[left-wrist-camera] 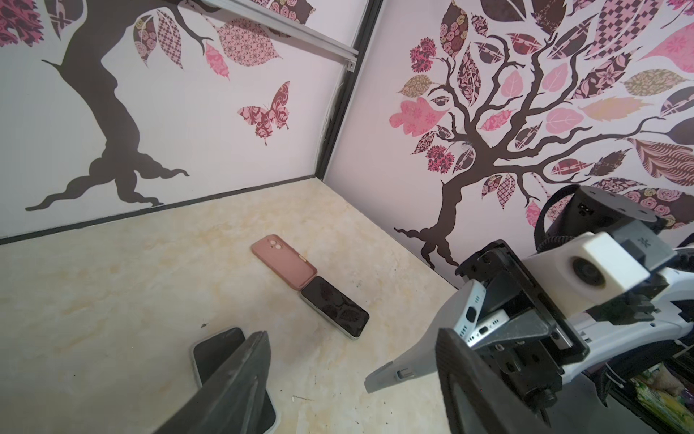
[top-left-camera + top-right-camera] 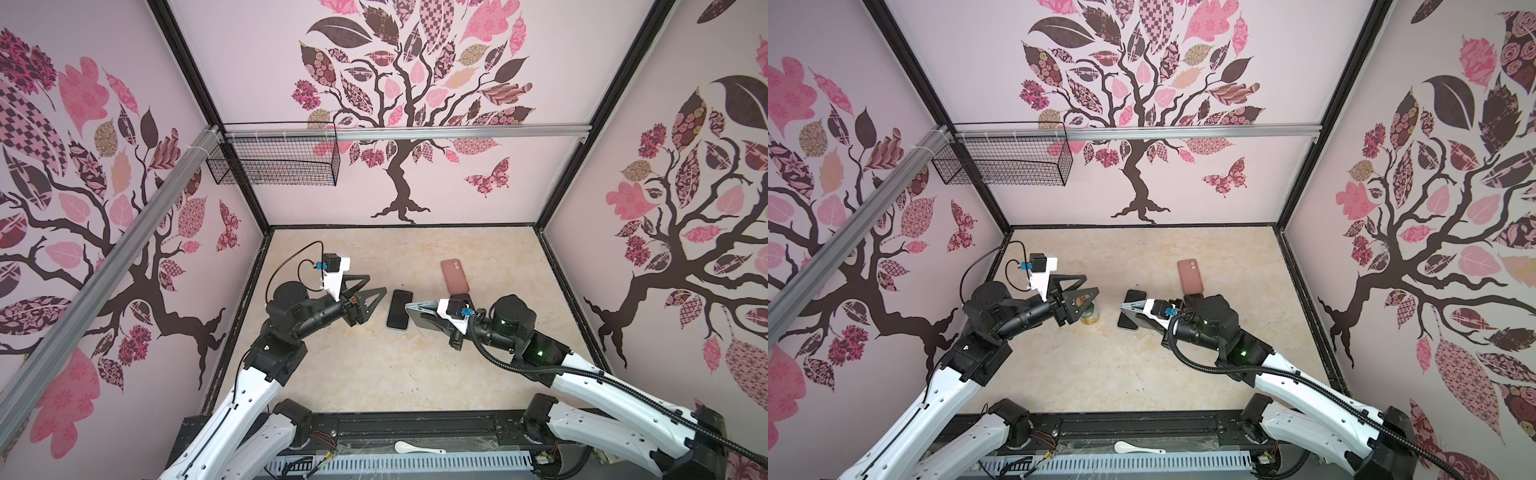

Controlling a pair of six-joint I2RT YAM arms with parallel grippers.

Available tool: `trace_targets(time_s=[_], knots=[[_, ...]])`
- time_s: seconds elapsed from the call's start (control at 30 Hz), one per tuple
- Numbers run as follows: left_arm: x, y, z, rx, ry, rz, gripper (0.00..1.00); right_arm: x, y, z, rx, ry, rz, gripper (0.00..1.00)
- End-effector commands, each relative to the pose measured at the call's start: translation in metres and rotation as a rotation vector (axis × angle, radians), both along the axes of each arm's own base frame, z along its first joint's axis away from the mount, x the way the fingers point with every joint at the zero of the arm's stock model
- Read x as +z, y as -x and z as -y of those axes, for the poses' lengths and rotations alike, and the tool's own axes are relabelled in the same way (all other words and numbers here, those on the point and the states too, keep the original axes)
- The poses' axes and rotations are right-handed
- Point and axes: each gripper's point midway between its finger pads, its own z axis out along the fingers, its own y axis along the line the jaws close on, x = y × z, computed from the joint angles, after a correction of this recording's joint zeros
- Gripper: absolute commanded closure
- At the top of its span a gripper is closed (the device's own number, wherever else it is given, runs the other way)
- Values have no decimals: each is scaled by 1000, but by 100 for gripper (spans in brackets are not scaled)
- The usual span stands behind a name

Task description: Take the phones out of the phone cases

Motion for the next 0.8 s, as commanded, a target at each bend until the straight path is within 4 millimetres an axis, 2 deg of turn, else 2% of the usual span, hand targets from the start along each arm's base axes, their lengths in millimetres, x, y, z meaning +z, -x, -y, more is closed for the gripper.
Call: trace_targets(time_s=[0.0,0.33,0.57,0.77], knots=[[-1,6,0,-35,-85,11,27,11,4,-3,52,52,165,100],[-9,9,12,-128,-141,-4,26,-8,-14,-18,83,209,302,100],[-18,20,32,-285,-204,-17,26,-14,-7,-28,172,239,311,100],[-32,24,54,-299,-289,12,30,-16,-7,-32,194,235,263,100]])
